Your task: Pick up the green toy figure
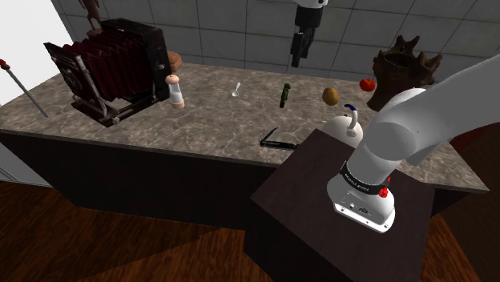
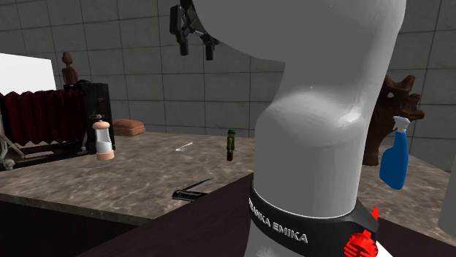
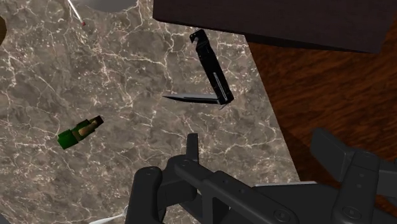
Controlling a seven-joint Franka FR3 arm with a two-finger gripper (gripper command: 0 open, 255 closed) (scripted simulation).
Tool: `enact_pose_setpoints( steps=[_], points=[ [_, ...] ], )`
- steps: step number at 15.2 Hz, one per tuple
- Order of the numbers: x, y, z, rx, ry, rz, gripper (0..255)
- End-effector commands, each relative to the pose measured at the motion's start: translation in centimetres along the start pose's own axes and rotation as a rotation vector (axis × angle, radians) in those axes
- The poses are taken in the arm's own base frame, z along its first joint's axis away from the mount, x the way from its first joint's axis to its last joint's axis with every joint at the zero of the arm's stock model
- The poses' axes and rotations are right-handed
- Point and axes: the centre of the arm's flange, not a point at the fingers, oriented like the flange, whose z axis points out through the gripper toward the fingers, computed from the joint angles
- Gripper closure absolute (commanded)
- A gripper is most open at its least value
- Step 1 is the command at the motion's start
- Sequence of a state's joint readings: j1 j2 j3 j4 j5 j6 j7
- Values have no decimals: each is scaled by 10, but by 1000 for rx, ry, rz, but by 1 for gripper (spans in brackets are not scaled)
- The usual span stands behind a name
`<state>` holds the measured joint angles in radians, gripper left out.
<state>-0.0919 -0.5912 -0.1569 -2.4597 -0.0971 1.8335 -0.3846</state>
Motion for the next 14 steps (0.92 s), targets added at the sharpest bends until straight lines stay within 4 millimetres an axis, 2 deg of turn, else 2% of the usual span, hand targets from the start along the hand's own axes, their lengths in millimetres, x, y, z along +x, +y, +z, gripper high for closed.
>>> enact_pose_setpoints(
  steps=[1, 14],
  points=[
    [5, 20, 17, -1, 6, -10, 0],
    [40, 153, 119, 1, 36, -65, 0]
  ],
)
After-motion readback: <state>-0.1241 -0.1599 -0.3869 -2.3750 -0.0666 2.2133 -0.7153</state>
